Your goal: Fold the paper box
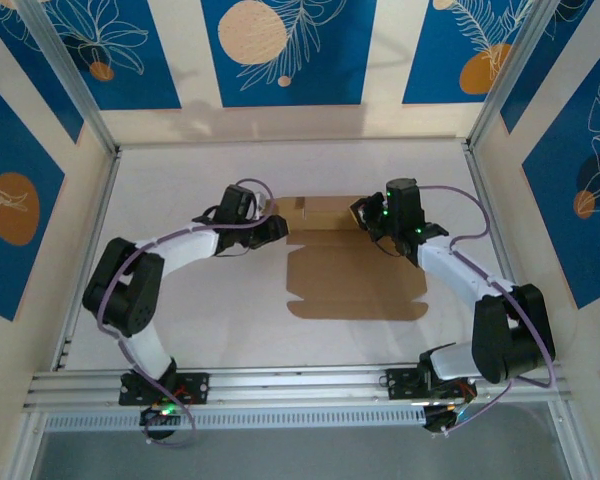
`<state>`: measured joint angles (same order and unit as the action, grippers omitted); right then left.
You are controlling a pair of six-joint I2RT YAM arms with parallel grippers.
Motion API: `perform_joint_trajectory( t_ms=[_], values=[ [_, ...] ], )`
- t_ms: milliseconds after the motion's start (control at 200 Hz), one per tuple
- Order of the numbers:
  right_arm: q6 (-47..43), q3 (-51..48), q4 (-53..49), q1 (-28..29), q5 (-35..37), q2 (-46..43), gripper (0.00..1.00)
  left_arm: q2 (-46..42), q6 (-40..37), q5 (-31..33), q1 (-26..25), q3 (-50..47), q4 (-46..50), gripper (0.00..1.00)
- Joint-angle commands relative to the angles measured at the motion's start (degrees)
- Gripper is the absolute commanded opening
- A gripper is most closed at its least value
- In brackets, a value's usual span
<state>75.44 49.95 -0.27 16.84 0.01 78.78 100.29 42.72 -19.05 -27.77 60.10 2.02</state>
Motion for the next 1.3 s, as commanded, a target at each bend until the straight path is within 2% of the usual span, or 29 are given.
perform_joint_trajectory(
  t_ms=[0, 160, 440, 730, 980, 1095, 1291],
  values=[
    [-1.3, 2.5, -6.7, -0.9, 0.0, 2.9, 0.04, 3.3, -0.4, 2.2, -1.3, 3.8, 0.6, 0.55],
    [0.3, 7.6, -9.2, -2.4, -1.4, 7.7, 0.04, 5.9, -0.2, 3.6, -1.3, 6.2, 0.7, 0.58],
    [2.7, 16.2, -13.2, -3.7, -4.1, 14.8, 0.05, 10.6, 1.5, 0.8, -1.4, 10.4, 1.4, 0.6],
    [2.4, 15.9, -11.8, -3.0, -3.9, 14.5, 0.04, 14.0, 9.5, -3.0, -2.4, 7.8, -5.1, 0.64],
    [2.8, 14.8, -10.6, -2.5, -4.3, 13.4, 0.04, 16.8, 11.0, -1.9, -2.6, 7.6, -6.2, 0.66],
    [2.9, 14.1, -10.1, -1.9, -4.2, 12.4, 0.04, 18.1, 11.9, -2.7, -2.7, 8.6, -7.1, 0.61],
    [2.2, 12.6, -8.8, -0.6, -3.6, 10.4, 0.04, 18.2, 7.6, -1.0, -3.3, 11.3, -3.1, 0.42]
  ],
)
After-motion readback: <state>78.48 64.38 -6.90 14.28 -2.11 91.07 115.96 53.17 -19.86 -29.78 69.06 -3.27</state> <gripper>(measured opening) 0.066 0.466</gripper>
